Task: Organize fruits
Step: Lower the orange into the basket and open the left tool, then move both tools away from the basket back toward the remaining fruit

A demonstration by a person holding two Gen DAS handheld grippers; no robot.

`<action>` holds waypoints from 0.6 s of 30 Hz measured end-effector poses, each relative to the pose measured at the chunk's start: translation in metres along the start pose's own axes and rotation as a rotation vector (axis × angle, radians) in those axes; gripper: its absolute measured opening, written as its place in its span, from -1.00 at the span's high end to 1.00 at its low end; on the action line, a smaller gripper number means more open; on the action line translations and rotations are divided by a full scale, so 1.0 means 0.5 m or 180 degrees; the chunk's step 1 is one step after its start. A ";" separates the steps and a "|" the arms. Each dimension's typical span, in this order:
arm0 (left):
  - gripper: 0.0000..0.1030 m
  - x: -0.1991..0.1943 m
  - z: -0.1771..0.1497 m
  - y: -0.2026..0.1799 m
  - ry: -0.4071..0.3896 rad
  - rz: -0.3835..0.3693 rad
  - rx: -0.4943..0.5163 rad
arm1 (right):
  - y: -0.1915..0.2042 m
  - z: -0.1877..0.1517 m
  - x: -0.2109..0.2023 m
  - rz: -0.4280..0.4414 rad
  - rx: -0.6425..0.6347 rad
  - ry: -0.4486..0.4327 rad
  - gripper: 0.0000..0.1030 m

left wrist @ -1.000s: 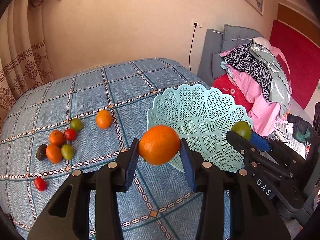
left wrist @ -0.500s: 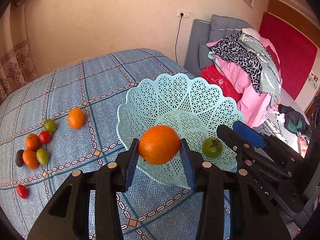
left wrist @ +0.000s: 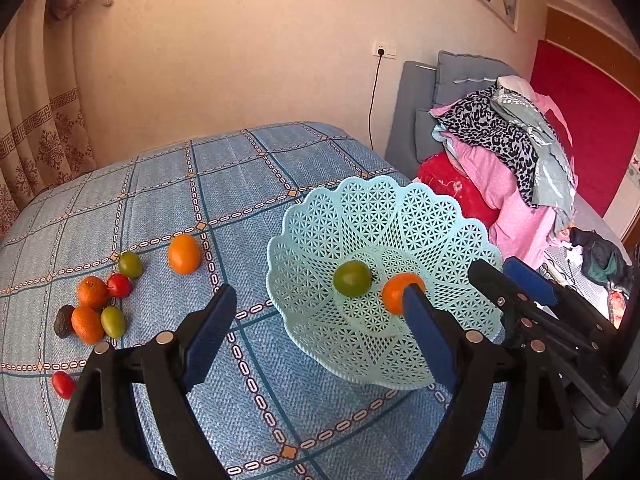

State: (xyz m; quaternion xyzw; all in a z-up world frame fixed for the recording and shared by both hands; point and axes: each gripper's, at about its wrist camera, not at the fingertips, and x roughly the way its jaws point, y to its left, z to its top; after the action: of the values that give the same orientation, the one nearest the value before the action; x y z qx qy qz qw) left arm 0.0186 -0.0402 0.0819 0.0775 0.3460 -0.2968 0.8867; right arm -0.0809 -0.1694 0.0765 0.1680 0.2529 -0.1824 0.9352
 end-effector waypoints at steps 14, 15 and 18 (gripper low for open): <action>-0.94 -0.058 -0.004 0.023 -0.0336 0.0231 0.0033 | 0.020 0.000 -0.022 0.0017 -0.0055 -0.0044 -0.18; -0.94 -0.061 -0.006 0.026 -0.0364 0.0248 0.0034 | 0.022 0.000 -0.024 0.0023 -0.0061 -0.0048 -0.18; -0.94 -0.072 -0.012 0.036 -0.0446 0.0291 0.0041 | 0.031 -0.002 -0.026 0.0048 -0.0072 -0.0042 -0.19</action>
State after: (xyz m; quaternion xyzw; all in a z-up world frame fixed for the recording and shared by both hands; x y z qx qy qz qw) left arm 0.0046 -0.0065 0.1001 0.0780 0.2772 -0.2629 0.9208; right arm -0.0853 -0.1522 0.0863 0.1581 0.2476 -0.1735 0.9400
